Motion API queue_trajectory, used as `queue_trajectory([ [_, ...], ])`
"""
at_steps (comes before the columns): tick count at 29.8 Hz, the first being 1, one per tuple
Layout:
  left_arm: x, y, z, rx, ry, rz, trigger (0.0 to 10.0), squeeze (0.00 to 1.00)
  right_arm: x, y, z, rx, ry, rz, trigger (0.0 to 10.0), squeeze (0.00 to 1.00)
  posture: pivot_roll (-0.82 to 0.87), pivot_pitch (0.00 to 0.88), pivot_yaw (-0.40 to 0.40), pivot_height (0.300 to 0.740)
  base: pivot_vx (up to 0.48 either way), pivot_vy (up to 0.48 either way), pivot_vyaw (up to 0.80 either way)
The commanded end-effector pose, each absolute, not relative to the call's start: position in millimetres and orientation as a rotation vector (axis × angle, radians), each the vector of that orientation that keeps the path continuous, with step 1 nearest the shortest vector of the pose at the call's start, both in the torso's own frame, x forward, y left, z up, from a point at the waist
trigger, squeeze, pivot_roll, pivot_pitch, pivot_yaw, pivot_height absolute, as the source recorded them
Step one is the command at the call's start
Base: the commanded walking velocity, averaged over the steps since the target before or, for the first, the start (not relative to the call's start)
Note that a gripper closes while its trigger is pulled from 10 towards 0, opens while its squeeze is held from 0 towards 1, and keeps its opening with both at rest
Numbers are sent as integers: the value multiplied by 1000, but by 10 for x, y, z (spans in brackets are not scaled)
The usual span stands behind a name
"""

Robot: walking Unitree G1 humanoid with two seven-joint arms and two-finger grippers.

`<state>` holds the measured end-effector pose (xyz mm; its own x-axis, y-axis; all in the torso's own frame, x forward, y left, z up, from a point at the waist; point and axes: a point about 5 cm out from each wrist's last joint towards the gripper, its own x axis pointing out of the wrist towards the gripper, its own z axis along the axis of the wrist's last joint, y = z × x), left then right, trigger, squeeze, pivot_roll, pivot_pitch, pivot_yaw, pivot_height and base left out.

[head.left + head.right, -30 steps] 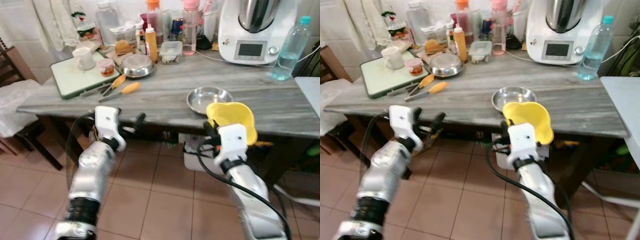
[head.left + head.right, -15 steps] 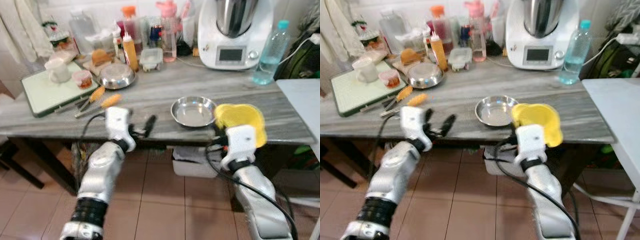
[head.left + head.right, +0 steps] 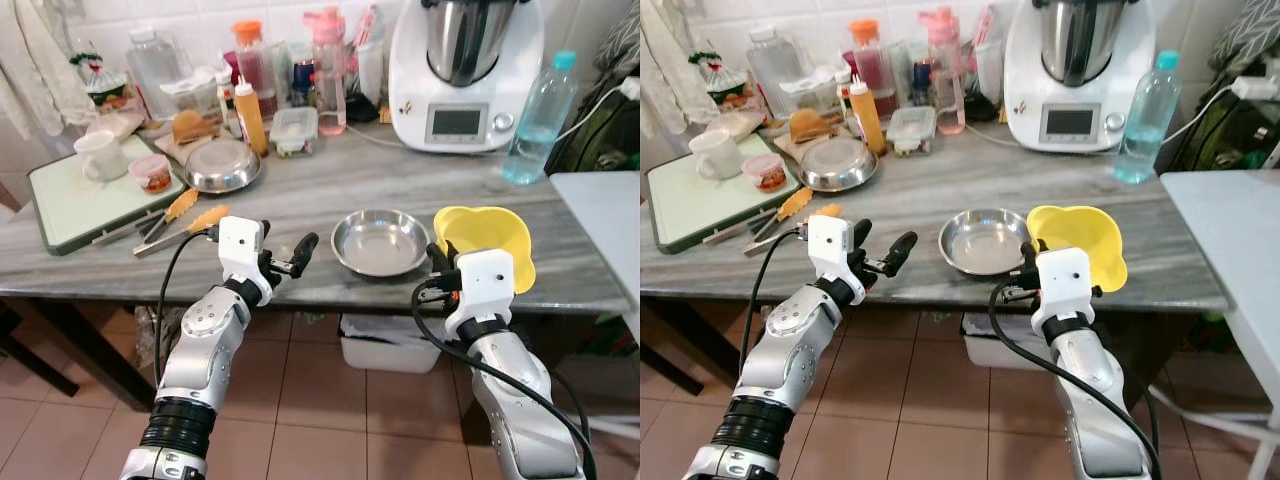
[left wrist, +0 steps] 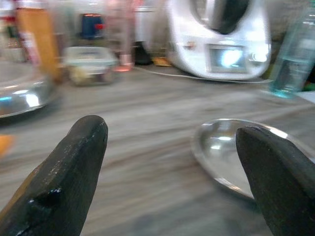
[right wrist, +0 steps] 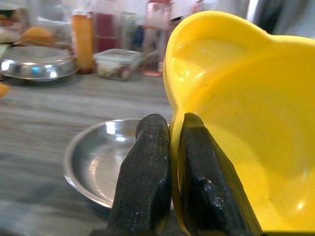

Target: Setting the table

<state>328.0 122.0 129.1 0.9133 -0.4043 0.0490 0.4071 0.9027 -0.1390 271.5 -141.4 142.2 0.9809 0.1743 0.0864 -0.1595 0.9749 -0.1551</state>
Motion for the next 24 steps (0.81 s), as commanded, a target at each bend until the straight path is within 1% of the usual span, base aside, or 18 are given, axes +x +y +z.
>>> queue_trajectory([
  [1,3281,1288,1302,-138,-19,-399,10000,0,2730,-1350,1477,-147,-124,194,10000,0,-121,11,72,740,259,0,0],
  [21,3209,1316,1286,-139,-15,-395,10000,0,2720,-1298,1477,-164,-122,230,10000,0,-105,18,56,740,256,0,0],
  [24,3159,1330,1263,-137,-8,-393,10000,0,2738,-1275,1500,-176,-127,257,10000,0,-95,22,48,740,0,0,0],
])
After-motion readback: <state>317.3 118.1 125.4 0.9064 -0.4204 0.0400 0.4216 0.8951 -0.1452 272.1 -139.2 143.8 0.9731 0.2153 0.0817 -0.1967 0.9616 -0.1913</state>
